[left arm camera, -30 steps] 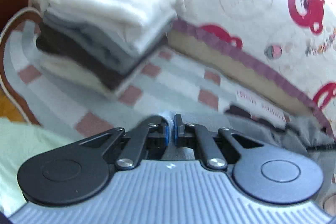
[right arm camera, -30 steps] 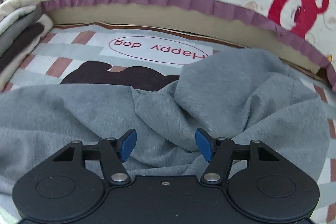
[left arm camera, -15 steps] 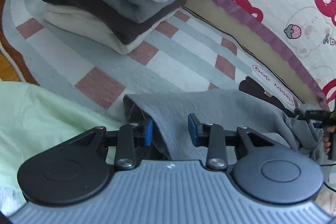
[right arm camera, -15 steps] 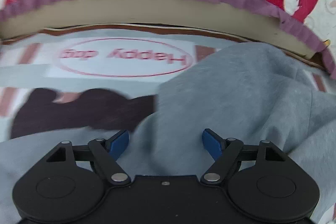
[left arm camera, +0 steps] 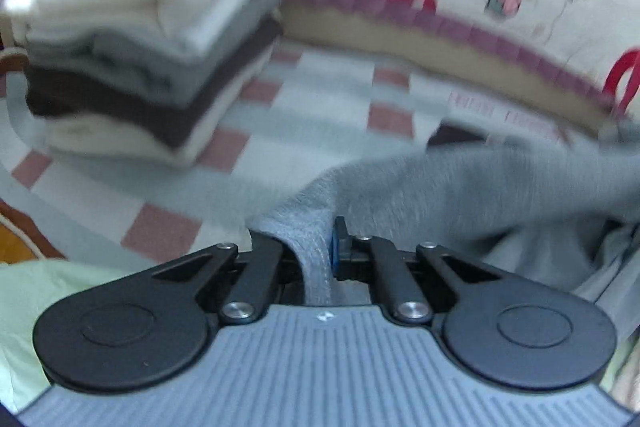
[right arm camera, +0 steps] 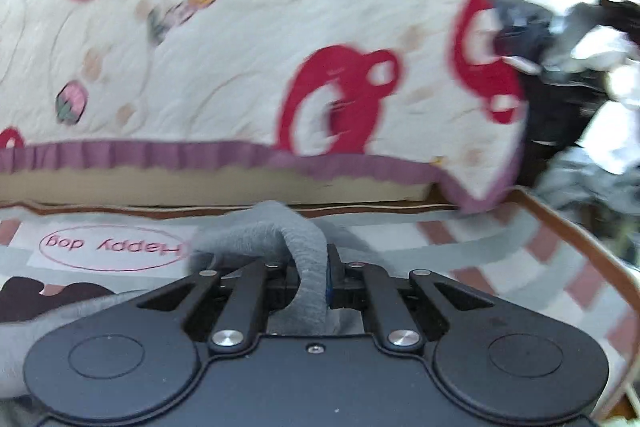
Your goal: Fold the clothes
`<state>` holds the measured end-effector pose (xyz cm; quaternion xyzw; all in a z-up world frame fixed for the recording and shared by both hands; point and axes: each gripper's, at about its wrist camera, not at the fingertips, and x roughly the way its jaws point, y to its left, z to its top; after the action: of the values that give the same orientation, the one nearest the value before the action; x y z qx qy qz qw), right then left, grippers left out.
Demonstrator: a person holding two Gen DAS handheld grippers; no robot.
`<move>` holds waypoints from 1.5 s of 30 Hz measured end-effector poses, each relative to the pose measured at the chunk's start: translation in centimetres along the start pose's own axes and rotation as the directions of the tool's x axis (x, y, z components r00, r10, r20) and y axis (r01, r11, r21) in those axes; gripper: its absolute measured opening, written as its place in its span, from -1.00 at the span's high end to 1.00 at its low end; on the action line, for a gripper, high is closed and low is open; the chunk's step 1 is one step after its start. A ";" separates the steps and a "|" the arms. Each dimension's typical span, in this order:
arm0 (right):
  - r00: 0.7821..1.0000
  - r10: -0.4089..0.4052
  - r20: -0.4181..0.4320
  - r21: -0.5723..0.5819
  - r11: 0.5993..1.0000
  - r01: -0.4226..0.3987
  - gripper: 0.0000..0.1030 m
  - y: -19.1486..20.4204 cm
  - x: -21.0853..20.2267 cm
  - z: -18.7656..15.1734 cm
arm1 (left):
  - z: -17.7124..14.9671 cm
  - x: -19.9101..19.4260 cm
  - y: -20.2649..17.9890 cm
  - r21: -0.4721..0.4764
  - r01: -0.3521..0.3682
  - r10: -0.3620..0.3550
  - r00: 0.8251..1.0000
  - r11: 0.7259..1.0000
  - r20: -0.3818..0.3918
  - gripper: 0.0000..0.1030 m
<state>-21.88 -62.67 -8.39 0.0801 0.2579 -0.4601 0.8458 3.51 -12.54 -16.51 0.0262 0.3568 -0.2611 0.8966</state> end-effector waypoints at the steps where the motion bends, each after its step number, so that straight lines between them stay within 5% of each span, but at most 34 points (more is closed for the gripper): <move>1: 1.000 0.018 -0.017 0.020 1.000 -0.017 0.82 -0.8 -1.3 -0.4 | 0.4 -0.9 0.0 0.000 -0.004 0.004 1.000 1.000 0.030 0.92; 3: 0.992 0.091 -0.088 0.055 0.995 -0.086 0.82 -1.9 -3.6 -1.2 | 1.0 -2.7 0.1 -0.004 -0.011 0.011 0.995 1.000 0.094 0.92; 7: 0.929 0.280 -0.244 0.084 0.960 -0.267 0.81 -2.4 -6.2 -2.8 | 1.7 -4.7 0.7 -0.042 -0.026 0.032 0.986 0.999 0.163 0.92; 11: 0.809 0.339 -0.480 -0.049 0.911 -0.411 0.80 -0.1 -4.8 -3.7 | 0.9 -3.1 0.7 -0.043 -0.062 0.066 0.995 0.997 0.081 0.92; 14: 0.811 0.267 -0.520 -0.179 0.895 -0.409 0.53 1.9 -4.9 -3.4 | -0.2 -2.1 0.7 -0.052 -0.061 0.062 0.998 0.997 0.025 0.92; 17: 0.824 0.297 -0.483 -0.245 0.857 -0.453 -0.06 3.7 -5.6 -0.9 | -1.4 -1.4 0.7 -0.056 -0.061 0.060 0.998 0.997 -0.012 0.92; 20: 0.825 0.381 -0.417 -0.284 0.808 -0.517 -0.37 6.3 -5.8 1.6 | -2.0 -1.2 1.2 -0.075 -0.062 0.060 0.998 0.995 -0.031 0.92; 23: 0.799 0.361 -0.482 -0.352 0.755 -0.553 -0.39 9.7 -3.1 1.1 | -2.3 -1.1 1.7 -0.105 -0.060 0.055 0.997 0.993 -0.049 0.92; 26: 0.766 0.225 -0.602 -0.448 0.699 -0.557 -0.38 12.9 0.4 -2.1 | -2.4 -1.1 2.0 -0.122 -0.051 0.044 0.998 0.991 -0.055 0.92; 27: 0.768 0.170 -0.618 -0.492 0.679 -0.545 -0.38 13.6 1.2 -3.3 | -2.4 -1.1 2.0 -0.122 -0.048 0.042 0.998 0.991 -0.055 0.92; 30: 0.835 0.012 -0.551 -0.650 0.621 -0.438 -0.41 14.1 3.1 -6.7 | -2.6 -1.0 1.9 -0.115 -0.040 0.033 0.997 0.993 -0.063 0.92; 31: 0.842 -0.016 -0.540 -0.656 0.635 -0.409 -0.40 13.5 4.1 -7.1 | -2.7 -0.9 1.9 -0.116 -0.035 0.027 0.997 0.993 -0.067 0.92; 34: 0.809 0.064 -0.584 -0.447 0.807 -0.386 0.77 9.2 6.1 -5.2 | -2.6 -0.5 1.9 -0.126 -0.013 0.003 0.997 0.992 -0.079 0.91; 35: 0.809 0.110 -0.577 -0.363 0.853 -0.375 0.79 7.5 6.0 -4.2 | -2.6 -0.4 1.8 -0.132 -0.005 -0.006 0.997 0.991 -0.083 0.91; 37: 0.857 0.150 -0.492 -0.278 0.907 -0.318 0.79 4.3 4.9 -2.3 | -2.4 -0.3 1.6 -0.125 0.010 -0.020 0.996 0.992 -0.082 0.91; 39: 0.929 0.102 -0.355 -0.299 0.929 -0.217 0.79 1.7 3.3 -0.3 | -2.0 -0.4 1.3 -0.096 0.007 -0.015 0.997 0.995 -0.076 0.92; 41: 0.976 0.009 -0.217 -0.382 0.919 -0.093 0.80 -0.1 1.8 1.7 | -0.7 -0.7 1.5 -0.101 0.050 -0.058 0.995 0.994 -0.078 0.93; 43: 0.997 -0.040 -0.071 -0.427 0.904 0.006 0.80 -1.5 0.2 4.0 | 1.3 -1.3 2.4 -0.157 0.112 -0.121 0.992 0.981 -0.047 0.93; 45: 0.998 -0.053 0.017 -0.347 0.936 0.056 0.81 -3.4 -1.5 6.7 | 3.1 -2.6 2.2 -0.134 0.117 -0.115 0.993 0.984 0.020 0.93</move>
<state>-22.96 -65.98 -1.55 -0.0792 0.3340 -0.4310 0.8345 4.99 -10.20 -12.81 -0.0568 0.3691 -0.2883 0.8817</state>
